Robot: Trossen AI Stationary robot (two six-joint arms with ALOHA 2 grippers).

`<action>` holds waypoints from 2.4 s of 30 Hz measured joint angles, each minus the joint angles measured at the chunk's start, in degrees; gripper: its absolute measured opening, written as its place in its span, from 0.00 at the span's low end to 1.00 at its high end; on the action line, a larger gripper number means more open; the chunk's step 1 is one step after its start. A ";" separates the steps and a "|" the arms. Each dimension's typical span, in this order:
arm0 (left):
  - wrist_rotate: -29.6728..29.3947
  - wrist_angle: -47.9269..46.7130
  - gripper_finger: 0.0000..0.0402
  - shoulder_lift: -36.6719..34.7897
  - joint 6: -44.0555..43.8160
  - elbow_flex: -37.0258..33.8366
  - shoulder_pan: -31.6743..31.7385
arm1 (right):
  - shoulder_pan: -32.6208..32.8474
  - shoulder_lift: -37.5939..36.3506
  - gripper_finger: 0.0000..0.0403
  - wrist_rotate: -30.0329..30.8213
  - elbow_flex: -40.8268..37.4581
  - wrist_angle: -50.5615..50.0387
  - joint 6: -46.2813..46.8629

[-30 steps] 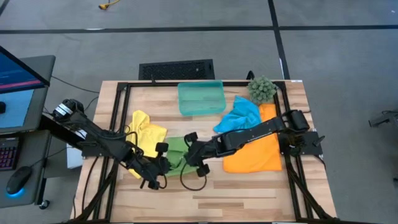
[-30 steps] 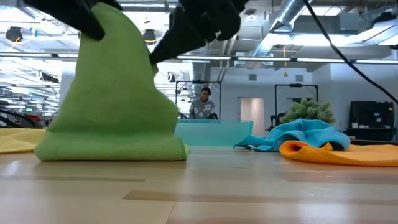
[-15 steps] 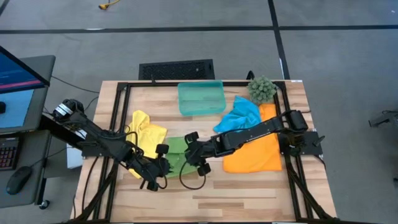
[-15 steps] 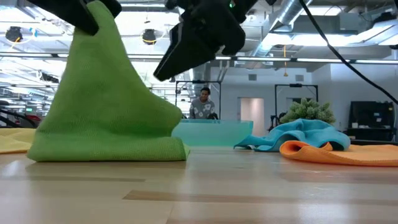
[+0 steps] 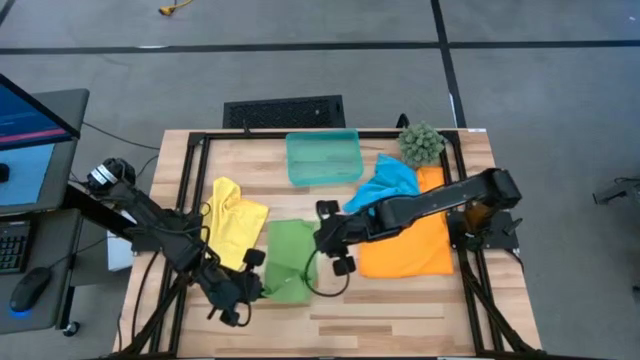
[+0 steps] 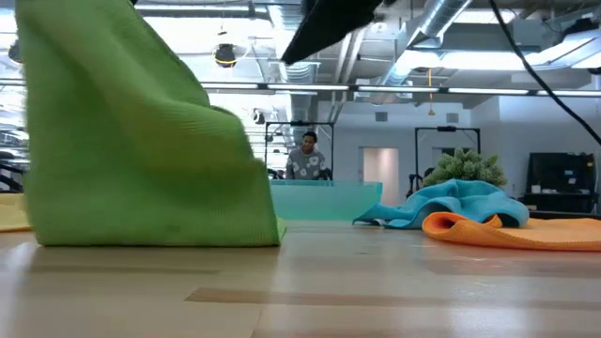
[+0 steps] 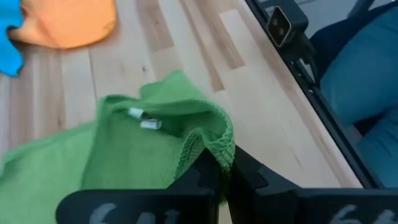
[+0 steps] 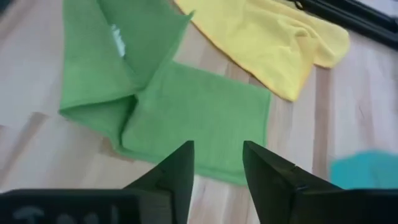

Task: Roll microfiber towels into tight, uniform cylinder then place into a basket
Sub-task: Roll the green microfiber cloth

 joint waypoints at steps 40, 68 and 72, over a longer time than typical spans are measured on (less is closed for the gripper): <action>2.97 -7.10 0.00 0.04 0.58 -0.07 -3.05 | 4.22 14.25 0.34 -3.19 -12.12 45.44 1.47; 2.47 -4.57 0.00 0.04 5.19 -0.07 -3.05 | -0.70 14.30 0.48 -10.53 -12.07 52.14 16.11; 2.54 -4.08 0.00 0.04 5.19 -0.06 -3.05 | -0.43 14.32 0.48 -10.44 -12.07 52.07 16.49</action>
